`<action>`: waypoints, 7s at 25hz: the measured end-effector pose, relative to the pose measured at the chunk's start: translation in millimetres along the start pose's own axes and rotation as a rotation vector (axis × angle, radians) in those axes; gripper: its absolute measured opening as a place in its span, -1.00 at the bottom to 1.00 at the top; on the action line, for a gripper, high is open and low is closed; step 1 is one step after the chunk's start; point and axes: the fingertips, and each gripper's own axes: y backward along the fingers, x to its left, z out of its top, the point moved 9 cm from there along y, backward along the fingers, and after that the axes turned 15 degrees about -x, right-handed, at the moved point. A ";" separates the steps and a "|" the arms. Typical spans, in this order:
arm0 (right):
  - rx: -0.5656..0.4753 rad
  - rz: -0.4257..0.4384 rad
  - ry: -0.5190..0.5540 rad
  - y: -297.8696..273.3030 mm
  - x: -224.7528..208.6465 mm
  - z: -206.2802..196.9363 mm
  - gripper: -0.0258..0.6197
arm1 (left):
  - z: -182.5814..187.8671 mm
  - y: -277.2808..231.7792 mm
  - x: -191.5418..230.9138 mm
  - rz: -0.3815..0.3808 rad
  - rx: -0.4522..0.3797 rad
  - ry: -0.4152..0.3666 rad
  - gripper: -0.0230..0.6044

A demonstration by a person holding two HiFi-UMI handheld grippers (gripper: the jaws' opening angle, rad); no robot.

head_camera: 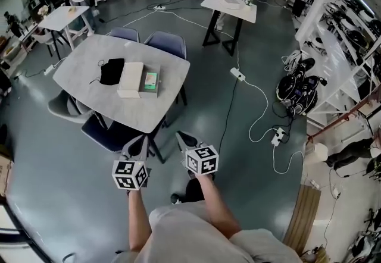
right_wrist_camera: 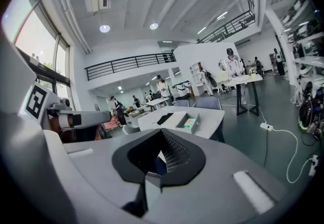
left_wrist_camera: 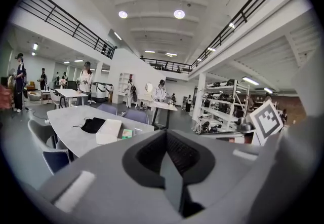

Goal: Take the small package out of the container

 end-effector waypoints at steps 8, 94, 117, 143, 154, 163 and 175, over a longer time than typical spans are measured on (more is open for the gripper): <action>-0.012 0.082 -0.061 -23.9 -21.4 0.6 -0.91 | -14.9 -22.4 14.7 0.024 0.040 0.009 -0.76; 0.382 0.532 0.103 -520.6 -294.2 39.3 -0.91 | -82.3 -454.0 275.1 0.419 0.366 0.107 -0.76; 0.471 0.610 0.104 -539.3 -270.5 14.3 -0.91 | -169.6 -463.6 268.7 0.319 0.573 0.195 -0.26; 0.486 0.587 0.117 -527.4 -279.3 10.5 -0.91 | -216.7 -495.2 261.3 0.339 0.799 0.010 0.19; 0.509 0.620 0.117 -529.3 -273.1 1.7 -0.91 | -218.4 -504.1 263.8 0.337 0.843 0.023 0.19; 0.511 0.621 0.114 -528.8 -275.8 1.5 -0.91 | -217.2 -501.0 265.0 0.342 0.843 0.018 0.19; 0.489 0.545 0.098 -518.8 -292.7 7.5 -0.91 | -217.1 -499.4 267.4 0.335 0.855 0.021 0.20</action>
